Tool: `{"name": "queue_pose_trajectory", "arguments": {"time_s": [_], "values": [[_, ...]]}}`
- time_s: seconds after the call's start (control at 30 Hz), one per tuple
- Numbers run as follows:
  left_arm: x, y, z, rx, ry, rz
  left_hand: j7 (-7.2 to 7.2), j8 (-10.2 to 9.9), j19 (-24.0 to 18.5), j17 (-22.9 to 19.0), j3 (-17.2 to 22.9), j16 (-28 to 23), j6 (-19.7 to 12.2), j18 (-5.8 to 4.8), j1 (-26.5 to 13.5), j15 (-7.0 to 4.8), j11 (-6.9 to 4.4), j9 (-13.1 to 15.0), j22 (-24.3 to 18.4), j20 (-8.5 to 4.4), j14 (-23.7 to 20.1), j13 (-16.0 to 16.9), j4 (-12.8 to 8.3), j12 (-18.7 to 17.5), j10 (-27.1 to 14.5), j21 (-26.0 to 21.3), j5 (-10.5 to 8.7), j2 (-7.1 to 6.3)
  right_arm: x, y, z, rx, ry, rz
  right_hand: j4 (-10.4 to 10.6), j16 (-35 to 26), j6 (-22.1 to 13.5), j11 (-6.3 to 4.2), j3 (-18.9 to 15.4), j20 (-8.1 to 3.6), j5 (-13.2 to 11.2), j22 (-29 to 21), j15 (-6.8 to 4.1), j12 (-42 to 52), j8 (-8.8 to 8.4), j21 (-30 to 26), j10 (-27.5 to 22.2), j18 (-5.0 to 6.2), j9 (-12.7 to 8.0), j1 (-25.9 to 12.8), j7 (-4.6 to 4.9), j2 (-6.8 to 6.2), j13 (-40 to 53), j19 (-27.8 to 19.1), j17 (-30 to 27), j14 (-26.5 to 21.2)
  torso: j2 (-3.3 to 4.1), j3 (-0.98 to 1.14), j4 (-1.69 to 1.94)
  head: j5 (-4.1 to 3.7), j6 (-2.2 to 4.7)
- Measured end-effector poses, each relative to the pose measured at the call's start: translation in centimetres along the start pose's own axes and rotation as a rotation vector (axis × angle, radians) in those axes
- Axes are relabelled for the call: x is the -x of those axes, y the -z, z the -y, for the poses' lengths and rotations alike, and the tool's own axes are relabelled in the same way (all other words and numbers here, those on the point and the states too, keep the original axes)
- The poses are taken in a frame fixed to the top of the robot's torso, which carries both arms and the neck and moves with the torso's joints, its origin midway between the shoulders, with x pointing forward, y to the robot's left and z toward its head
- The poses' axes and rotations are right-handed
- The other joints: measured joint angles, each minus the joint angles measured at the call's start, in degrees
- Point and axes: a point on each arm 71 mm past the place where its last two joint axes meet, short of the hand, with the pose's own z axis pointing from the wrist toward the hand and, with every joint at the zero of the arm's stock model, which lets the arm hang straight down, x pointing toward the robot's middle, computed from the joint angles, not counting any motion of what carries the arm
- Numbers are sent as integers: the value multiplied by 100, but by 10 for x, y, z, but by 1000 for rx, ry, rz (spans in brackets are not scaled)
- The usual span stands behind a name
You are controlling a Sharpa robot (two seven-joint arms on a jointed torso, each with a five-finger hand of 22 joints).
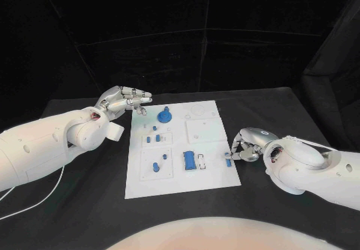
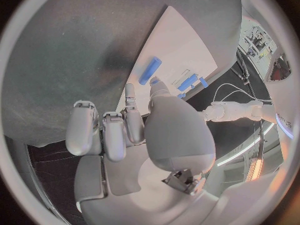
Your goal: Assemble the parts on the task board
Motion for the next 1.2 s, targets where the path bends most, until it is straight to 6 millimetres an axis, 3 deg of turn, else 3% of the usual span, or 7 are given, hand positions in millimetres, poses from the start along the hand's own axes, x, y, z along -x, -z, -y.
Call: {"name": "queue_pose_trajectory", "arguments": {"time_s": [0.8, 1.0, 1.1, 1.2], "values": [[-1, -1, -1, 3, 0, -1, 0, 0, 0, 0, 0, 0, 0, 0, 0, 0, 21, 0, 1, 0, 0, 0, 0, 0, -21, 0, 0, 0, -9, -7, -15, 40, 43, -81, -87, 0, 55, 0, -87, 0, 85, 18, -20, -27, 161, 0, 0, 0, 162, 294, -30, 143, 0, 0, -1, -21, -1, -7, 6, 30, -26], [-1, 0, -1, 3, 1, -2, 0, 0, 0, 1, 0, 0, 0, 0, 0, 0, 21, 0, 1, 0, 0, 0, 0, 0, -21, 0, 0, 0, -10, -8, -20, 54, 60, -83, -304, 0, 38, 0, -30, -33, 111, 18, -21, -63, 147, 0, -1, -1, 208, 630, -39, 206, 5, -9, -2, -21, -1, -7, 6, 40, -31], [-1, 0, -1, 4, 1, -3, 0, 0, 0, 1, 0, 0, 0, 0, 0, 0, 21, 0, 2, 0, 0, 0, 0, 0, -21, 0, 0, 0, -10, -9, -23, 63, 70, -77, -530, 0, -25, -20, 183, -41, -204, 21, -58, -63, 100, 0, -23, -1, 213, 946, -21, 297, 56, 0, -1, -17, -1, -7, 5, 44, -31], [-1, 0, -1, 4, 1, -3, 0, 0, 0, 1, 0, 0, 0, 0, 0, 0, 21, 0, 2, 0, 0, 0, 0, 0, -21, 0, 0, 0, -9, -9, -25, 72, 79, -72, -720, 0, -61, -41, 460, -61, -419, 27, -61, -109, 18, 0, -44, -1, 208, 1067, -23, 255, 63, 20, -2, -20, -1, -5, 5, 51, -28]]}}
